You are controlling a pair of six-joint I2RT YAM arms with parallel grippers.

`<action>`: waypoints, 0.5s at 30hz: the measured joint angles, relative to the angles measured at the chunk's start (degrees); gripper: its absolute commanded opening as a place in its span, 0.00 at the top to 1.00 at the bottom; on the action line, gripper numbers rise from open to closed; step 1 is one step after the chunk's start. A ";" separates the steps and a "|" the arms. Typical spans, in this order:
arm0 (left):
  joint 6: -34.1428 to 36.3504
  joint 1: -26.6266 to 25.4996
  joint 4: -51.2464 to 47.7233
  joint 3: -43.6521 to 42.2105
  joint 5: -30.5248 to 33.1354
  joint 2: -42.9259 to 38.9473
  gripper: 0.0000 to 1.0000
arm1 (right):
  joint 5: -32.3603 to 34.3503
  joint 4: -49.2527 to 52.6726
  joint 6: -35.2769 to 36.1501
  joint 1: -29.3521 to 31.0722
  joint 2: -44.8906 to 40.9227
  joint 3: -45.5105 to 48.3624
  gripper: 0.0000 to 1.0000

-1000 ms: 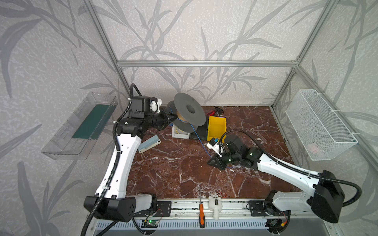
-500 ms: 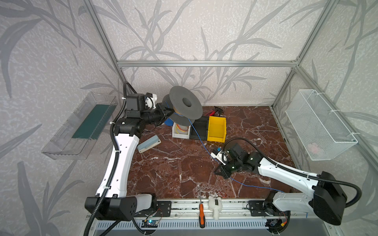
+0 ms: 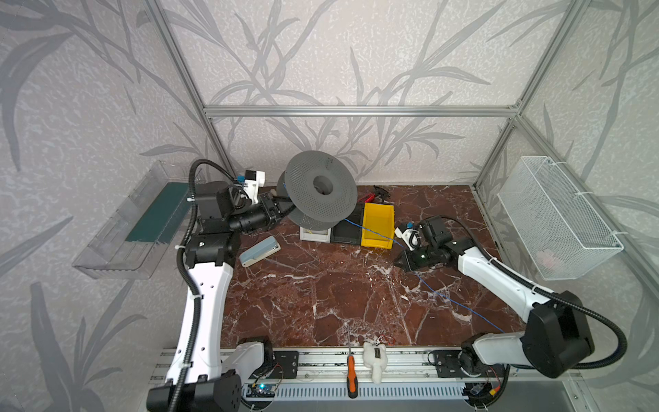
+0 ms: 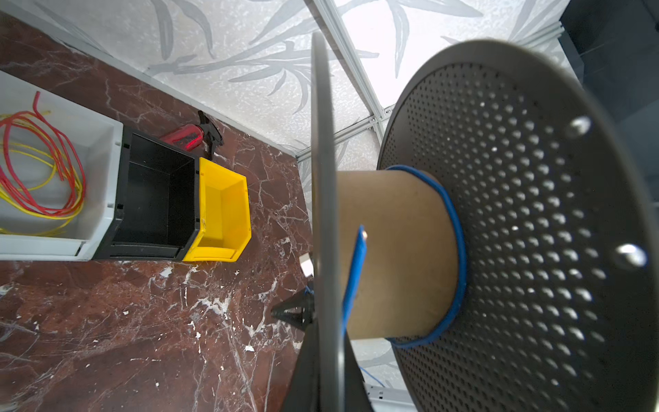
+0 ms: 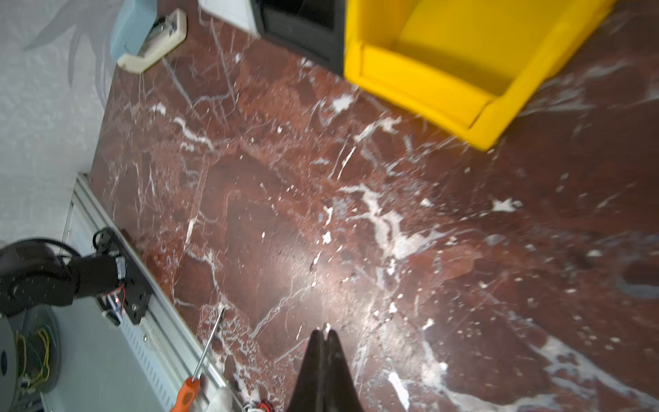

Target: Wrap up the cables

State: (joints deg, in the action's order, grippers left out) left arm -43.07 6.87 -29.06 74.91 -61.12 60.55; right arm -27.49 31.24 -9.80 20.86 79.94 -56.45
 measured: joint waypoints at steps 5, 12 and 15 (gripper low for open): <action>11.67 -3.63 -11.06 -0.31 0.09 -7.13 1.00 | 0.02 3.48 1.64 -5.03 5.33 -10.10 1.00; 23.47 -18.16 -22.77 -3.04 10.80 -9.88 1.00 | 2.69 11.43 3.76 -6.40 13.27 -27.80 1.00; 26.53 -26.32 -25.94 -3.85 19.50 -8.79 1.00 | 3.06 15.30 4.66 -6.34 16.20 -35.01 1.00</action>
State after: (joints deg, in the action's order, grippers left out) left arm -16.53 -19.44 -55.00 71.07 -41.63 51.77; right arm -24.43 46.54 -5.15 14.52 96.14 -91.46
